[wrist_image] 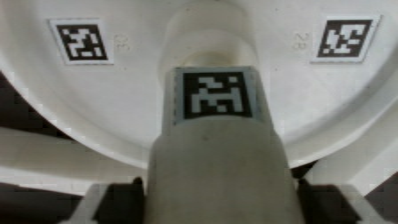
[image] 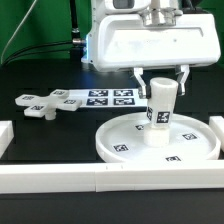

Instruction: Assemble round table

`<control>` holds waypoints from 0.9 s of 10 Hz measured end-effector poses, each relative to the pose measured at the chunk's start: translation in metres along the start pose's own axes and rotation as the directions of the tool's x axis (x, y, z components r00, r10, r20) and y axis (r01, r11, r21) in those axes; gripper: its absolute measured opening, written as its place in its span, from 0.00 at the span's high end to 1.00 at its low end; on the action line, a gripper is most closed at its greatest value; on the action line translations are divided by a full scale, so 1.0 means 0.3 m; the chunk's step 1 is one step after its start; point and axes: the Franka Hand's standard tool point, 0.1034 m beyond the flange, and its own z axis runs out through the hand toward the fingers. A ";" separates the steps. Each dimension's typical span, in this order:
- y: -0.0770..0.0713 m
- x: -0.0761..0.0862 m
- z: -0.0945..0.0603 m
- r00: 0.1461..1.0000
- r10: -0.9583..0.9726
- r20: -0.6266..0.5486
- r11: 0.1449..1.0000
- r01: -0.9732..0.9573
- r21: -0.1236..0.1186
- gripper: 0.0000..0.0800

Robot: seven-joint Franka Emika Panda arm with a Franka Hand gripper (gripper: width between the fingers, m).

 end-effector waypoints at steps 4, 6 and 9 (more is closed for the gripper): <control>0.012 -0.001 0.000 1.000 0.005 -0.024 1.000 -0.005 -0.009 0.37; 0.006 0.024 -0.013 1.000 -0.009 -0.017 1.000 0.009 -0.004 0.22; 0.021 0.073 -0.074 0.999 -0.032 -0.017 0.999 0.032 -0.008 0.19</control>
Offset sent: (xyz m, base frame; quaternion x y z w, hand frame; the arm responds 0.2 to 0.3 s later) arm 0.0000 0.0000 0.0000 0.0000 0.0000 0.0000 1.0000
